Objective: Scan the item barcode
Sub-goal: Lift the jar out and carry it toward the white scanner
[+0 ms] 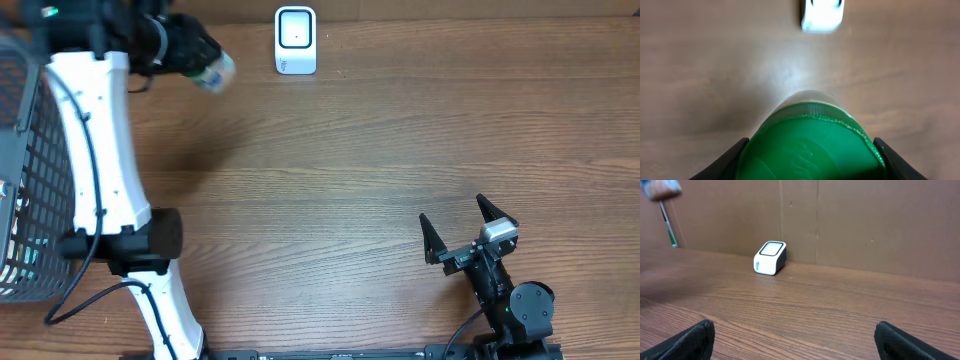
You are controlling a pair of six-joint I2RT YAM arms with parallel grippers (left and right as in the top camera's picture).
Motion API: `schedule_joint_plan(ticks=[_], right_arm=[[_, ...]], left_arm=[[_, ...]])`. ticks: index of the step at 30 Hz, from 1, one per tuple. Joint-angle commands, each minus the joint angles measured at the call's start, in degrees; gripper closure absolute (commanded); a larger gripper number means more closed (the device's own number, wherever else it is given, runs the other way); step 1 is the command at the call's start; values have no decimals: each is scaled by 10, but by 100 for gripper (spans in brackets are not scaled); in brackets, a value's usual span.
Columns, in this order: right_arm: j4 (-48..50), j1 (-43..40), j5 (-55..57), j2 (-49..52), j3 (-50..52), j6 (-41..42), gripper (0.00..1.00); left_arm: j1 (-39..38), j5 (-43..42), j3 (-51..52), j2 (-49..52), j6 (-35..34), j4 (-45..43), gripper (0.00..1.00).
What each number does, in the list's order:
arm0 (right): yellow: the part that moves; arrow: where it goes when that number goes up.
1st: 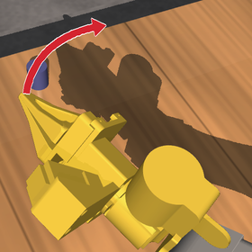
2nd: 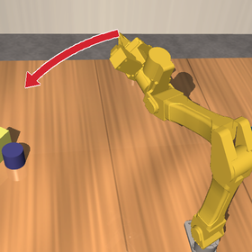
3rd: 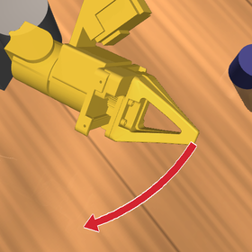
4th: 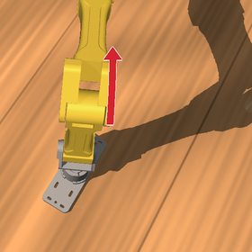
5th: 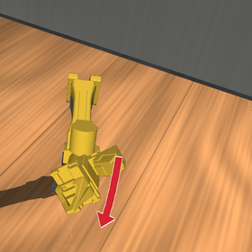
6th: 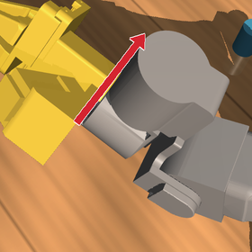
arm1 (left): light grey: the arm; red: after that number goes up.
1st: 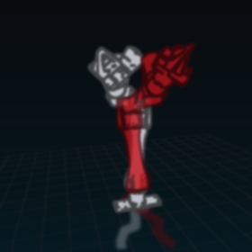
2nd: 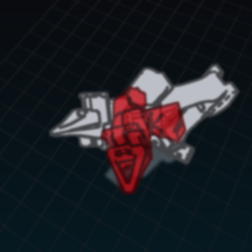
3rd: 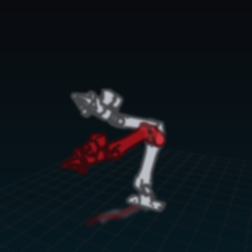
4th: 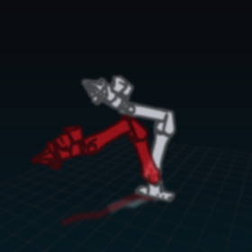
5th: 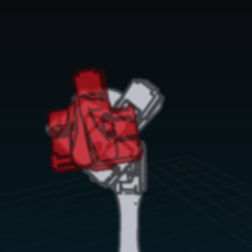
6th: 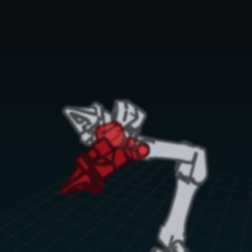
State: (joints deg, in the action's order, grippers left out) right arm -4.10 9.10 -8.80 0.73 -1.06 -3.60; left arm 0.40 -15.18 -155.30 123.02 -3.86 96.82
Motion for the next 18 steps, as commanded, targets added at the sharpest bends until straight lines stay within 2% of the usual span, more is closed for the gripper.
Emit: schedule_joint_plan(ticks=[1,8,18], right_arm=[[3,2,-3,-6,6,2,0],[3,2,-3,-6,6,2,0],[3,2,-3,-6,6,2,0]], left_arm=[[-24,12,75,4,19,0,60],[-57,28,253,4,26,-38,62],[-90,40,437,4,-1,-189,63]])
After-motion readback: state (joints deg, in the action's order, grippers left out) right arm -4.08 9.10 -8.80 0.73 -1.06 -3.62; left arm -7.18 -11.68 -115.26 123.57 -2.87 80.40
